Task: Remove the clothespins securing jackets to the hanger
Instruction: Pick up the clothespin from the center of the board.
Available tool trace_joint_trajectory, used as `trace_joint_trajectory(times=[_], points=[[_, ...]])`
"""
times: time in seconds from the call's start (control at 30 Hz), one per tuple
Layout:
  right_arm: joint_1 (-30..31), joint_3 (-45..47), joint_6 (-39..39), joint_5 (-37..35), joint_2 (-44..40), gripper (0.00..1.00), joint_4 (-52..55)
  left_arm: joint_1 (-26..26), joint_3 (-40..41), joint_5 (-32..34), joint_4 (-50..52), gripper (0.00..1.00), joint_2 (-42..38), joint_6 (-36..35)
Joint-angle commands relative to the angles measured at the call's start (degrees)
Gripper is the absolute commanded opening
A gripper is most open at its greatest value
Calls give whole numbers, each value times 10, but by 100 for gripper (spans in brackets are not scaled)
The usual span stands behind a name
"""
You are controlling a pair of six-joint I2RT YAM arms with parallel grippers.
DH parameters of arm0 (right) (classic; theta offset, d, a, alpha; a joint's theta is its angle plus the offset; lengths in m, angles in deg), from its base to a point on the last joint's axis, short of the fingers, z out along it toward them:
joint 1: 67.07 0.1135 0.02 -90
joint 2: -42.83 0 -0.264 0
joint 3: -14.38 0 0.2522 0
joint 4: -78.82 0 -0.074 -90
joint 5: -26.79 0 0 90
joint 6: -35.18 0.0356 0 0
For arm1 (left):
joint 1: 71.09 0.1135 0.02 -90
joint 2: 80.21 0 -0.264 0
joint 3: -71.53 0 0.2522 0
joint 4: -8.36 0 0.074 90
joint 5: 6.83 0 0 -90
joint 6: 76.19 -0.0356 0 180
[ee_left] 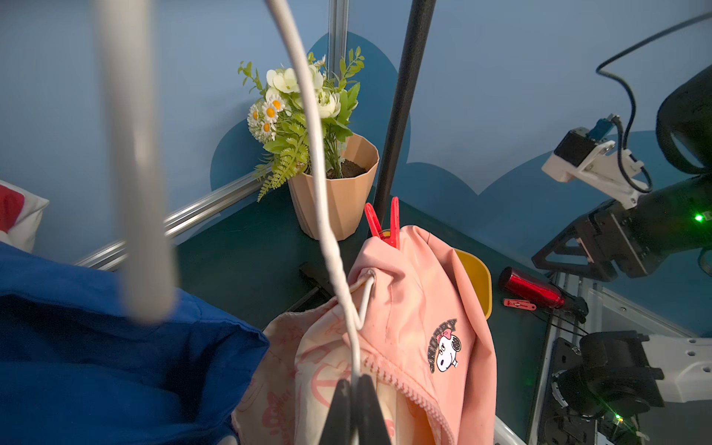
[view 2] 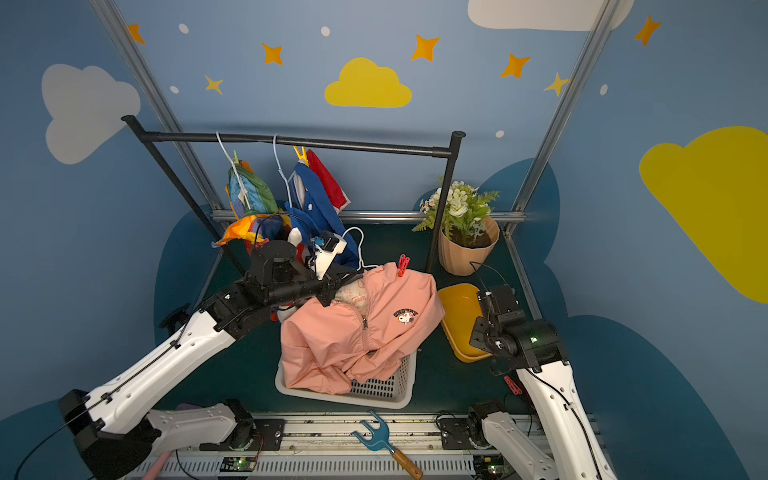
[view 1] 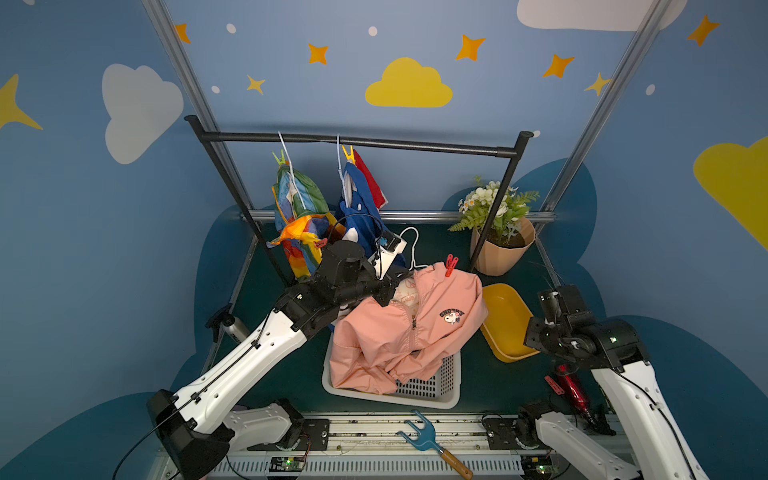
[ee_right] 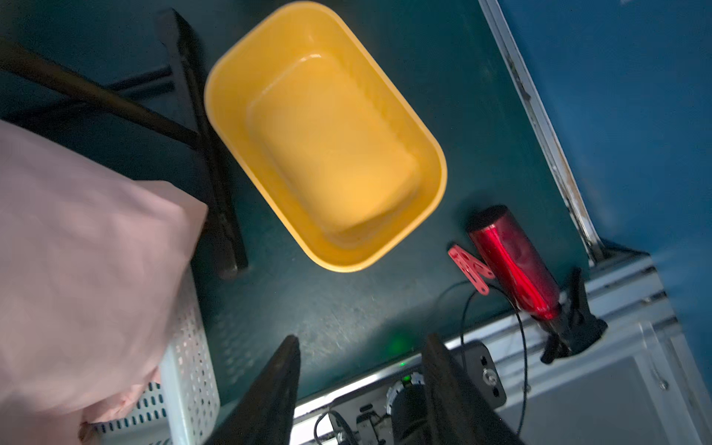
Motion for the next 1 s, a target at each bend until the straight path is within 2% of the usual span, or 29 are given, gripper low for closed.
trace_joint_trajectory(times=[0.0, 0.1, 0.2, 0.37, 0.53, 0.6, 0.7, 0.83, 0.97], points=[[3, 42, 87, -17, -18, 50, 55, 3, -3, -8, -30, 4, -21, 3], [2, 126, 143, 10, -62, 50, 30, 3, 2, -12, -38, 4, -29, 4], [1, 167, 179, -2, -79, 49, 27, 3, 7, -16, -40, 4, -39, 3], [2, 161, 258, -22, -53, 57, 45, 3, 25, -25, -50, 4, -52, 12], [-4, 226, 323, -42, -48, 64, -10, 3, 25, -35, -52, 4, -49, 17], [-9, 249, 358, -56, -51, 70, -15, 3, 23, -47, -55, 4, -50, 21], [-40, 301, 305, -17, -62, 78, -103, 3, 25, -56, -64, 4, -51, 26], [-128, 302, 249, -2, -22, 79, -135, 3, 20, -60, -55, 4, -49, 28], [-207, 322, 229, 53, -30, 79, -165, 3, 24, -52, -58, 4, -59, 26]])
